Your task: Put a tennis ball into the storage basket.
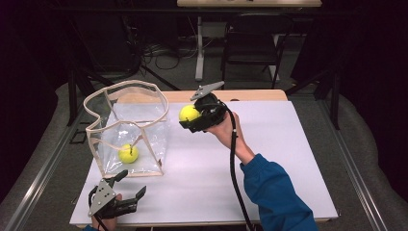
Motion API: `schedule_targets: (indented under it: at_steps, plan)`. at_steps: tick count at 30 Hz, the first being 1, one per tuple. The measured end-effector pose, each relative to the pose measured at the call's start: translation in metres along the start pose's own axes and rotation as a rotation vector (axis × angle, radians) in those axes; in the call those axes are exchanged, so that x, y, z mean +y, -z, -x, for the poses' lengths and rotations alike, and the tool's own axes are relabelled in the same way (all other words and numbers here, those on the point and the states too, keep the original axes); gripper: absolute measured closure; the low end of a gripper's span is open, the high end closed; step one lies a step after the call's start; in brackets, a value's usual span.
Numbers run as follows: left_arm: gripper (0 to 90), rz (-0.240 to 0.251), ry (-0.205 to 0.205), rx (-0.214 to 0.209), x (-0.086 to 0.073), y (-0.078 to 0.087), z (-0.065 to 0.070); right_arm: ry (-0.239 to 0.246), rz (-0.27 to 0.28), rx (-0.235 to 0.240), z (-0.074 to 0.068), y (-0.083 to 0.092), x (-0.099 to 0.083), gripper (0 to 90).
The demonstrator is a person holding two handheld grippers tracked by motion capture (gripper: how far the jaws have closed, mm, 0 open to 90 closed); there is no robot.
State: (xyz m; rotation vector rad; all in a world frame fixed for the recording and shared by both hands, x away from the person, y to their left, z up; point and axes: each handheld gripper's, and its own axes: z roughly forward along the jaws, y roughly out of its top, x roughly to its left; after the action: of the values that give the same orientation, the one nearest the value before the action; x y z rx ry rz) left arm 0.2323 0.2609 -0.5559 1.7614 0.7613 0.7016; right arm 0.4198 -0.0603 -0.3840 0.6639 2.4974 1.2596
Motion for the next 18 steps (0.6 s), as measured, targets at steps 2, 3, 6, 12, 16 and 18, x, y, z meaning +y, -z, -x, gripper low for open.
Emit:
schedule_targets:
  at_steps: [2, 3, 6, 12, 16, 18]
  plan:
    - [15.8, 0.002, 0.005, 0.001, 0.0, 0.0, 0.0, 0.002, 0.001, 0.002, 0.0, 0.0, 0.002, 26.3]
    - [15.8, 0.002, 0.004, 0.001, 0.0, 0.0, 0.0, 0.003, 0.002, 0.002, -0.001, -0.001, 0.003, 26.3]
    - [15.8, 0.002, 0.001, -0.001, 0.0, 0.0, 0.0, 0.006, 0.003, 0.005, -0.002, -0.002, 0.006, 26.3]
    - [15.8, 0.007, 0.006, 0.002, 0.0, 0.001, 0.0, 0.018, 0.008, 0.008, -0.006, -0.002, 0.01, 26.3]
    - [15.8, 0.007, 0.009, 0.001, 0.0, 0.0, 0.0, 0.022, 0.014, 0.005, -0.007, 0.0, 0.013, 26.3]
    - [15.8, 0.006, 0.006, 0.0, 0.0, 0.0, 0.0, 0.025, 0.017, 0.007, -0.007, 0.001, 0.014, 26.3]
